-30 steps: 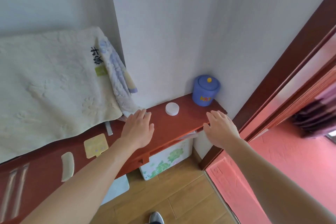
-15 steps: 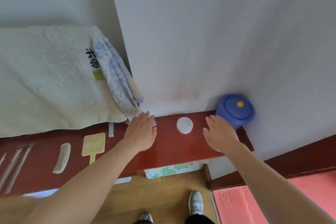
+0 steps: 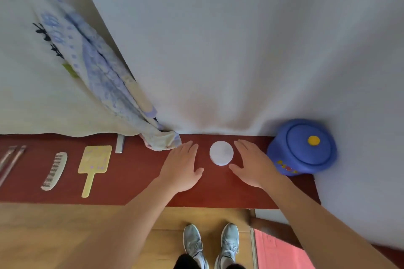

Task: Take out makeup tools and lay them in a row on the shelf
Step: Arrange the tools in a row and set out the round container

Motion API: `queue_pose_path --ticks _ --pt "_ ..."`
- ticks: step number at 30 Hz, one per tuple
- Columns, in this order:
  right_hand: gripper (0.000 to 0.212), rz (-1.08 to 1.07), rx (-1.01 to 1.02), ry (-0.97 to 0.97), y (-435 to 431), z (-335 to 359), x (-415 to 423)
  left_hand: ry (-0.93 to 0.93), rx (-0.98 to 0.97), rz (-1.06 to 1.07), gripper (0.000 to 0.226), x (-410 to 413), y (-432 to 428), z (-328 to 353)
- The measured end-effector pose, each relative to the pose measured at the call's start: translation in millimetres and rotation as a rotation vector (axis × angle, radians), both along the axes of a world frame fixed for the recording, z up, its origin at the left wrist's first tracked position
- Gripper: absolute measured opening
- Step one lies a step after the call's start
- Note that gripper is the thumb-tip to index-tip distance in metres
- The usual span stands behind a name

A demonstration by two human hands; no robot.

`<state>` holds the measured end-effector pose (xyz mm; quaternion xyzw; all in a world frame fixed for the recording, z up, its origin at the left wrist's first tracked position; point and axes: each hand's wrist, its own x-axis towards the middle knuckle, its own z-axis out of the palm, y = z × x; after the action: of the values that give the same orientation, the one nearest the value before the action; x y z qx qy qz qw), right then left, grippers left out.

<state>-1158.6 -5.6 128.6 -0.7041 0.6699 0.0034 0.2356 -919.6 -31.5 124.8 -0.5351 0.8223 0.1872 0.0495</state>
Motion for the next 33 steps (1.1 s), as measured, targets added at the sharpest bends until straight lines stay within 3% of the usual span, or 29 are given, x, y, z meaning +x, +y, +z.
queue_pose_path --ticks 6,15,27,33 --pt "0.079 0.073 -0.056 -0.119 -16 -31 -1 0.062 0.000 0.038 0.090 -28 -9 -43" --pt "0.061 0.082 -0.121 -0.186 -18 -54 1 0.200 -0.072 0.119 0.062 -43 -18 -70" --pt "0.058 0.072 -0.050 -0.213 -30 -46 -4 0.279 -0.070 0.206 0.058 -45 -17 -72" --pt "0.040 0.009 0.015 -0.275 -40 -29 -8 0.270 0.004 0.158 0.064 -42 -17 -70"
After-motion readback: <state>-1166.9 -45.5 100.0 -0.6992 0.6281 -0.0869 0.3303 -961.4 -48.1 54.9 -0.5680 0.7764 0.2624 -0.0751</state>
